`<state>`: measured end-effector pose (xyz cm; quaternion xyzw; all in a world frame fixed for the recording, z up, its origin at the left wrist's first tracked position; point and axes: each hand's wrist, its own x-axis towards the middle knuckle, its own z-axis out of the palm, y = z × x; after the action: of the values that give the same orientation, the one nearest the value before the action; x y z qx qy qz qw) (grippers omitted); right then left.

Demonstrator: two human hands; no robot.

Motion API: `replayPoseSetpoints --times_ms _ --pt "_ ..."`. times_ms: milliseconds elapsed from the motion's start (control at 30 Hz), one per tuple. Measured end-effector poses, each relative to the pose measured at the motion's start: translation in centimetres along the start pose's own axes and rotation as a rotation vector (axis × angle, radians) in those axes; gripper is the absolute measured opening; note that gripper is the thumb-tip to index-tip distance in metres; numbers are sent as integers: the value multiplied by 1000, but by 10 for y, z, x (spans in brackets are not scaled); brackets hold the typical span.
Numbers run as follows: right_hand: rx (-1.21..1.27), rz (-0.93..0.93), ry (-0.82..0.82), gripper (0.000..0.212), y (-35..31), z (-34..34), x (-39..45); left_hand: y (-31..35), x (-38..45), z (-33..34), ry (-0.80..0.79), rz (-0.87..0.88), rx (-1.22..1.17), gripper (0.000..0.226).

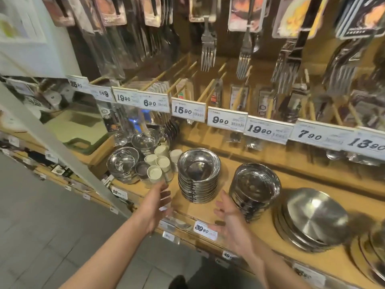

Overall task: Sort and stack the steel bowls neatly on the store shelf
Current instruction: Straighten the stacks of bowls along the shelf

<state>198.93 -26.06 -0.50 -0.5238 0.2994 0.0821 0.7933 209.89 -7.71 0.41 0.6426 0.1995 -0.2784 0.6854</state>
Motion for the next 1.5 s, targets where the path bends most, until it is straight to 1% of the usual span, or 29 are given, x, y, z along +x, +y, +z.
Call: replayPoseSetpoints --times_ms 67,167,200,233,333,400,467,633,733,867,1067,1100,1167,1200,1233,1300,1367,1433,1500 --pt "61 -39 25 46 3 13 16 13 21 1 -57 15 52 40" --pt "142 -65 211 64 7 34 45 30 51 5 -128 2 149 47" --pt "175 -71 274 64 9 40 53 35 58 5 -151 -7 172 50" --pt "198 -81 314 60 10 45 59 39 66 5 -176 -10 195 49" --pt "251 -96 332 34 12 55 71 54 84 6 -257 2 215 40" --pt "274 -144 333 33 13 56 75 63 94 11 -327 -11 227 40" --pt "276 -188 331 37 14 54 81 66 103 15 -365 -38 253 43" --pt "222 -200 382 38 15 46 95 60 122 19 -487 -40 338 50" --pt "227 -166 382 32 14 45 102 57 133 23 -483 -49 307 51" --pt "271 -128 419 31 12 45 114 50 139 26 -499 -136 285 52" --pt "278 -129 396 35 18 47 120 40 146 26 -432 -174 283 59" --pt "287 -127 378 41 19 47 121 40 147 26 -429 -187 271 62" --pt "314 -132 338 61 19 47 122 38 146 27 -449 -212 256 66" --pt "329 -133 329 68 18 48 122 38 145 29 -458 -217 252 66" --pt "344 -131 326 70 16 50 121 39 142 30 -463 -217 251 66" --pt "362 -124 339 67 14 53 118 42 136 30 -464 -217 255 68" --pt "350 -124 346 60 14 56 114 42 132 27 -444 -217 252 70" --pt "312 -132 336 51 16 59 105 39 125 22 -434 -200 242 65" --pt "250 -174 320 49 19 65 95 37 115 17 -421 -187 222 62"
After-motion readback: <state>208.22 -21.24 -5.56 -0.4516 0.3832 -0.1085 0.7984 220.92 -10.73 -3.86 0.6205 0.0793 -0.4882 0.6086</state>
